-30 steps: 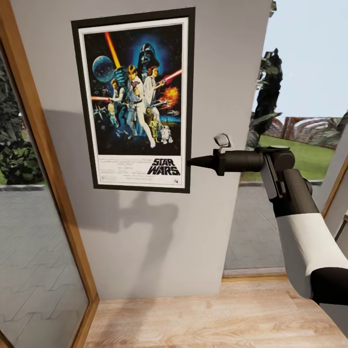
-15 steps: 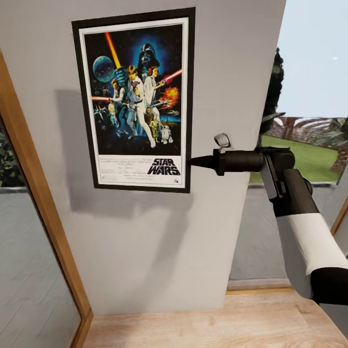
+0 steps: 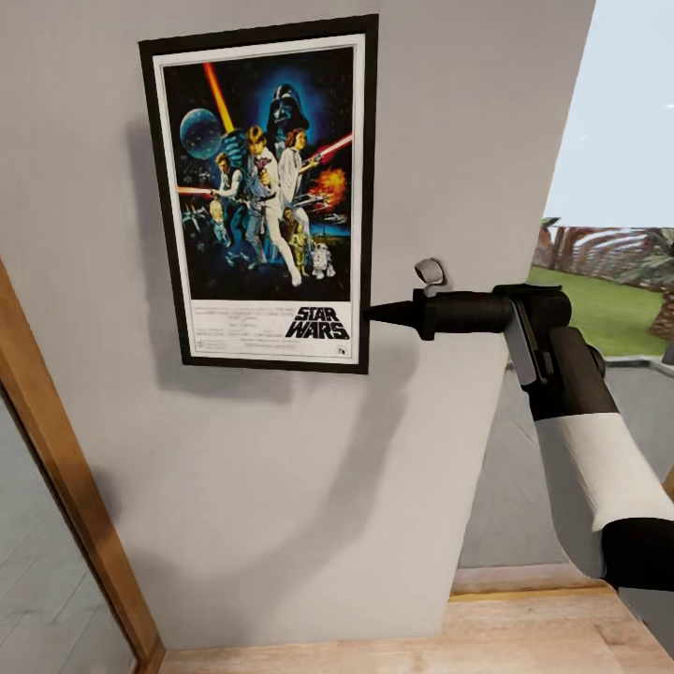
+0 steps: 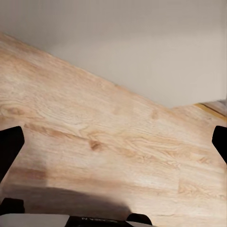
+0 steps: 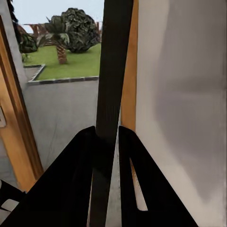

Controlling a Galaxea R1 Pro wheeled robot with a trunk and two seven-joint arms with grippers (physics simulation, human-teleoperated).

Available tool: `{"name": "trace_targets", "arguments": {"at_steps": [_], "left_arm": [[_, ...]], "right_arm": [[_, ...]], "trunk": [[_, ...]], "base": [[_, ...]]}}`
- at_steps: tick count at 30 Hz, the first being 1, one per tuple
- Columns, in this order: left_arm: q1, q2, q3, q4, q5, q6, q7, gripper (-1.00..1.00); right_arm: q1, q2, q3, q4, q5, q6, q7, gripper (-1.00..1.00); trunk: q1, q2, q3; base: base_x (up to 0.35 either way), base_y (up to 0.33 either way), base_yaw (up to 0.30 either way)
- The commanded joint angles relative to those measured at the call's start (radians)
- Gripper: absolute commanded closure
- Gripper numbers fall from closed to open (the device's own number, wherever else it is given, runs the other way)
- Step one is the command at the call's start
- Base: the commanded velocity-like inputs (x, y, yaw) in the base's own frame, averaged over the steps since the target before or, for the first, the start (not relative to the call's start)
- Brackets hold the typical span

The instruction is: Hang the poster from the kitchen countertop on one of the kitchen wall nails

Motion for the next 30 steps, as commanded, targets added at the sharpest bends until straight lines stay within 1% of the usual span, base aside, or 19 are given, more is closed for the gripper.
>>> {"name": "trace_targets", "arguments": {"at_steps": [1, 7, 21, 28, 30], "left_arm": [[0.0, 0.0, -0.001, 0.001, 0.005, 0.0, -0.003, -1.0], [0.0, 0.0, -0.002, 0.001, 0.005, 0.0, -0.003, -1.0], [0.0, 0.0, -0.002, 0.001, 0.005, 0.0, -0.003, -1.0], [0.0, 0.001, -0.002, 0.001, 0.005, 0.001, -0.003, -1.0], [0.0, 0.0, -0.002, 0.001, 0.005, 0.001, -0.003, -1.0]], "right_arm": [[0.0, -0.001, 0.002, 0.0, -0.008, 0.011, 0.0, 1.0], [0.0, -0.001, 0.002, 0.0, -0.008, 0.011, 0.0, 1.0], [0.0, -0.001, 0.002, 0.0, -0.006, 0.011, 0.0, 1.0], [0.0, -0.001, 0.002, 0.0, -0.006, 0.011, -0.001, 1.0], [0.0, -0.001, 0.002, 0.0, -0.005, 0.011, -0.002, 1.0]], "trunk": [[0.001, -0.001, 0.0], [0.001, -0.001, 0.0], [0.001, -0.001, 0.0], [0.001, -0.001, 0.0], [0.001, -0.001, 0.0]], "base": [[0.332, 0.0, 0.0], [0.179, 0.0, 0.0], [0.018, 0.0, 0.0], [0.249, 0.0, 0.0], [0.048, 0.0, 0.0]]}}
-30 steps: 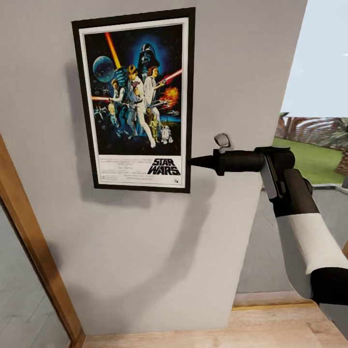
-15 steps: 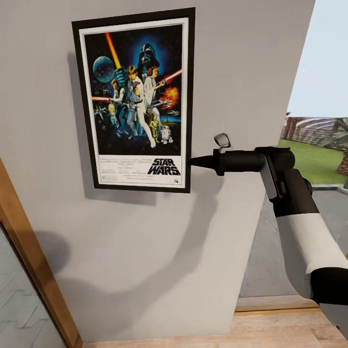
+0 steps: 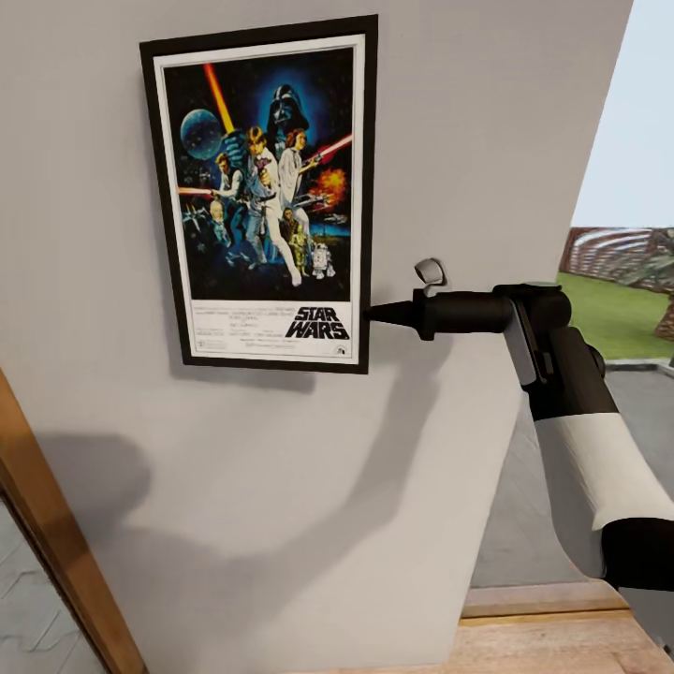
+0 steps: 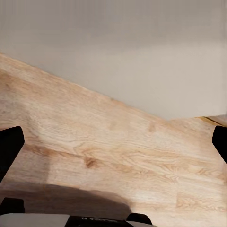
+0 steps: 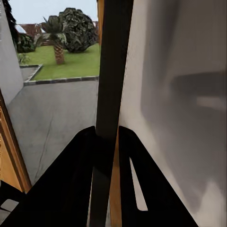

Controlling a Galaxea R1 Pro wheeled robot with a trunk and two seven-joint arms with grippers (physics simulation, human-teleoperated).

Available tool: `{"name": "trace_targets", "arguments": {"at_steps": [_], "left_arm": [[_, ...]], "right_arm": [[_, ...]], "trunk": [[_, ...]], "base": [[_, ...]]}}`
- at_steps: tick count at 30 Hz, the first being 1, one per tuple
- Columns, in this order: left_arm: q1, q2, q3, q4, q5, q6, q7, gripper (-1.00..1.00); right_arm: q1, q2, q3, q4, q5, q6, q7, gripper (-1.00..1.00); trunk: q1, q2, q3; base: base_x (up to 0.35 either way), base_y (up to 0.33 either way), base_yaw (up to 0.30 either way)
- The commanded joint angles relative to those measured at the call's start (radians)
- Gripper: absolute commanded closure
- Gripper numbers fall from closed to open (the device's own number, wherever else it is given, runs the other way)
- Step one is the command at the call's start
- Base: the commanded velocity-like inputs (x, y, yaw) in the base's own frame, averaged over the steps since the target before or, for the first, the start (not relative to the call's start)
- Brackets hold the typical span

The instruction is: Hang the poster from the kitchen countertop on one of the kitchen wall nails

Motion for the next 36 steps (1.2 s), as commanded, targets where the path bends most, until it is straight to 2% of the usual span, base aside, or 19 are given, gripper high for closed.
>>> {"name": "trace_targets", "arguments": {"at_steps": [1, 36], "left_arm": [[0.0, 0.0, -0.002, 0.001, 0.005, 0.0, -0.003, -1.0], [0.0, 0.0, -0.001, 0.001, 0.005, 0.0, -0.004, -1.0]], "right_arm": [[0.0, -0.001, 0.002, 0.001, -0.007, 0.011, 0.0, 1.0], [0.009, -0.001, 0.001, 0.002, -0.006, 0.01, -0.002, 1.0]], "trunk": [[0.001, 0.0, 0.0], [0.001, 0.0, 0.0]], "base": [[0.03, 0.0, 0.0], [0.002, 0.0, 0.0]]}}
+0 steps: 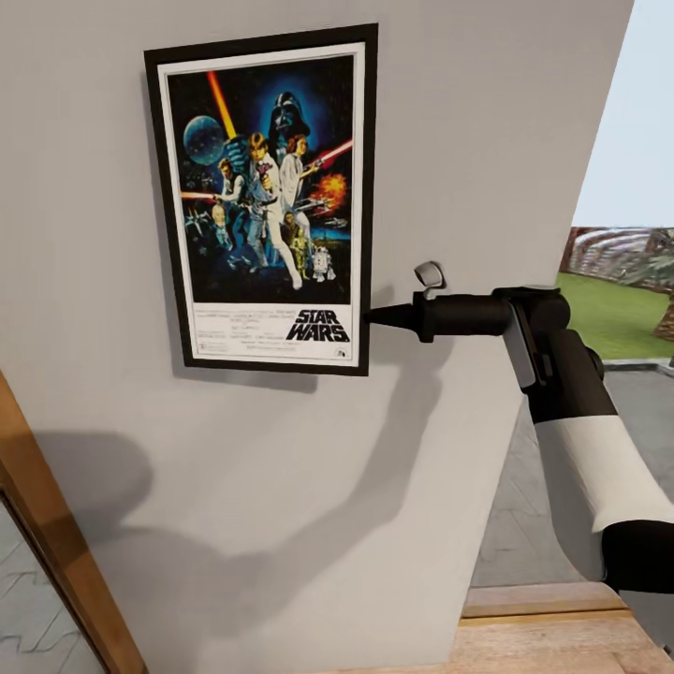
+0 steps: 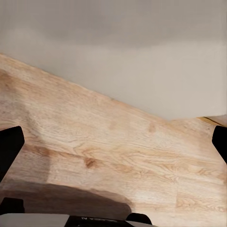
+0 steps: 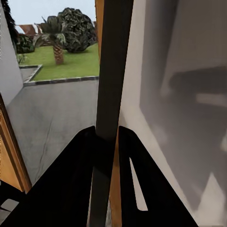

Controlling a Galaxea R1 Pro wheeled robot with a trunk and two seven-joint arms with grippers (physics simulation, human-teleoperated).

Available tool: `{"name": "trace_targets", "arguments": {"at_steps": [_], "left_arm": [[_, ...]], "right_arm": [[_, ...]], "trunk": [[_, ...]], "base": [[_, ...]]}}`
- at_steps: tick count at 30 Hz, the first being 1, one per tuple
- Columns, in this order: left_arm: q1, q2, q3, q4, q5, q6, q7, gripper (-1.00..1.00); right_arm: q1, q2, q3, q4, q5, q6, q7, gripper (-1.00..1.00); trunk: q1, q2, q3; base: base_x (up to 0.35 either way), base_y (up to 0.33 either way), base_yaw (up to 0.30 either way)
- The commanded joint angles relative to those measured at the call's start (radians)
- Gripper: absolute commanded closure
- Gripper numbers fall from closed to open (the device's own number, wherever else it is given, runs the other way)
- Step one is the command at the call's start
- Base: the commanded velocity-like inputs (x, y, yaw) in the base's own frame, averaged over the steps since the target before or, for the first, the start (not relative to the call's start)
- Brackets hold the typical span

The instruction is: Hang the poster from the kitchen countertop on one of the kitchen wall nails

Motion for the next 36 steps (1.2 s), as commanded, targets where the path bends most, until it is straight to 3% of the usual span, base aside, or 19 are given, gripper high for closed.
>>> {"name": "trace_targets", "arguments": {"at_steps": [1, 9, 13, 36], "left_arm": [[0.0, 0.0, -0.002, 0.001, 0.005, 0.0, -0.003, -1.0], [0.0, 0.0, -0.002, 0.002, 0.005, 0.0, -0.004, -1.0], [0.0, 0.0, -0.002, 0.001, 0.005, 0.0, -0.004, -1.0], [0.0, 0.0, -0.001, 0.002, 0.005, 0.0, -0.003, -1.0]], "right_arm": [[0.002, -0.001, 0.003, 0.0, -0.008, 0.011, 0.001, 1.0], [0.01, 0.0, 0.004, 0.0, -0.012, -0.062, 0.005, 1.0], [0.041, 0.0, 0.005, -0.001, -0.013, -0.101, 0.006, 1.0], [0.13, 0.0, 0.005, -0.009, -0.013, -0.17, 0.019, 1.0]], "trunk": [[0.0, -0.001, 0.0], [0.0, -0.001, 0.0], [0.0, -0.001, 0.0], [0.0, -0.001, 0.0]], "base": [[0.0, 0.0, 0.0], [0.0, 0.0, 0.0], [0.0, 0.0, 0.0], [0.0, 0.0, 0.0]]}}
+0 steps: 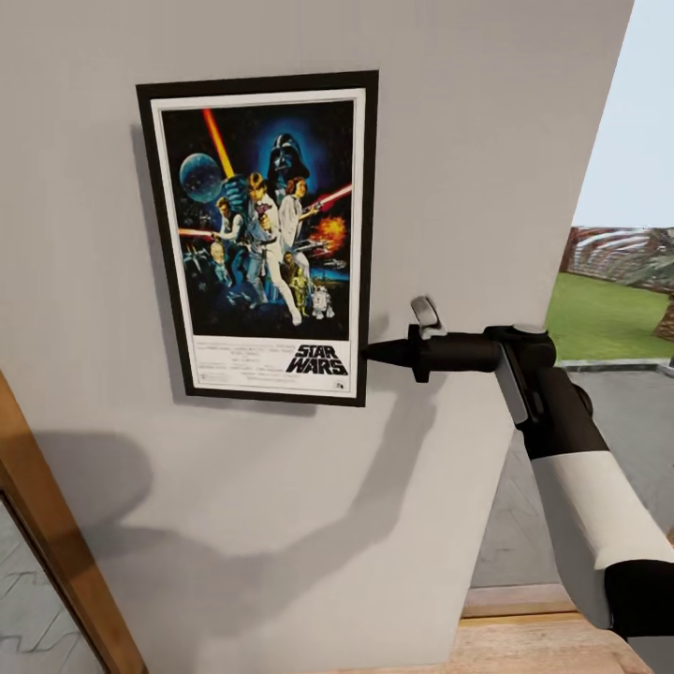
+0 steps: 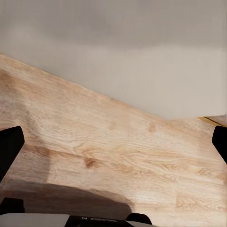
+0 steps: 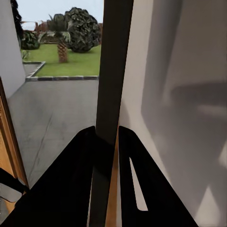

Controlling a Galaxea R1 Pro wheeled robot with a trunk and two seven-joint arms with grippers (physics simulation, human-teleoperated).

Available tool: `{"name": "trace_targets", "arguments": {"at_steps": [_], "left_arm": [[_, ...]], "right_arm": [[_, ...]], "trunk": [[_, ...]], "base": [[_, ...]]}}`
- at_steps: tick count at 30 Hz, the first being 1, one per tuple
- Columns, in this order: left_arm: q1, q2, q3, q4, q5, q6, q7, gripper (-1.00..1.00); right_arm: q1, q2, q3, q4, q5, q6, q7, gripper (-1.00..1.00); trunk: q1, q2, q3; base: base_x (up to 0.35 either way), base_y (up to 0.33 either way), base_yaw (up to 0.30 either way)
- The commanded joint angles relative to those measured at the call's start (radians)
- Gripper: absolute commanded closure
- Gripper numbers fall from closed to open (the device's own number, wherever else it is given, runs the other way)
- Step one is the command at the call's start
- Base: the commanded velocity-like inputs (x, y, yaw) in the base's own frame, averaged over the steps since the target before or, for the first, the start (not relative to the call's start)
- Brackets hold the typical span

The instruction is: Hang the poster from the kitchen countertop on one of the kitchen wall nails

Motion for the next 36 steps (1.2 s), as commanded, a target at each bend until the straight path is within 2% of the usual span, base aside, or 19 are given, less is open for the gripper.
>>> {"name": "trace_targets", "arguments": {"at_steps": [1, 12, 27, 36], "left_arm": [[0.0, 0.0, -0.001, 0.001, 0.005, 0.0, -0.003, -1.0], [0.0, 0.0, -0.002, 0.001, 0.005, 0.0, -0.003, -1.0], [0.0, 0.0, -0.002, 0.001, 0.005, 0.0, -0.003, -1.0], [0.0, 0.0, -0.002, 0.0, 0.005, 0.0, -0.002, -1.0]], "right_arm": [[0.001, -0.001, 0.002, 0.0, -0.007, 0.012, 0.001, 1.0], [0.019, -0.001, 0.002, 0.0, -0.007, -0.022, 0.002, 1.0], [0.021, -0.001, 0.002, 0.0, -0.007, -0.025, 0.002, 1.0], [0.021, -0.001, 0.002, 0.0, -0.006, -0.025, 0.001, 1.0]], "trunk": [[0.0, -0.001, 0.0], [0.0, -0.001, 0.0], [0.0, -0.001, 0.0], [0.0, -0.001, 0.0]], "base": [[0.0, 0.0, 0.0], [0.0, 0.0, 0.0], [0.001, 0.002, 0.0], [0.081, 0.102, 0.0]]}}
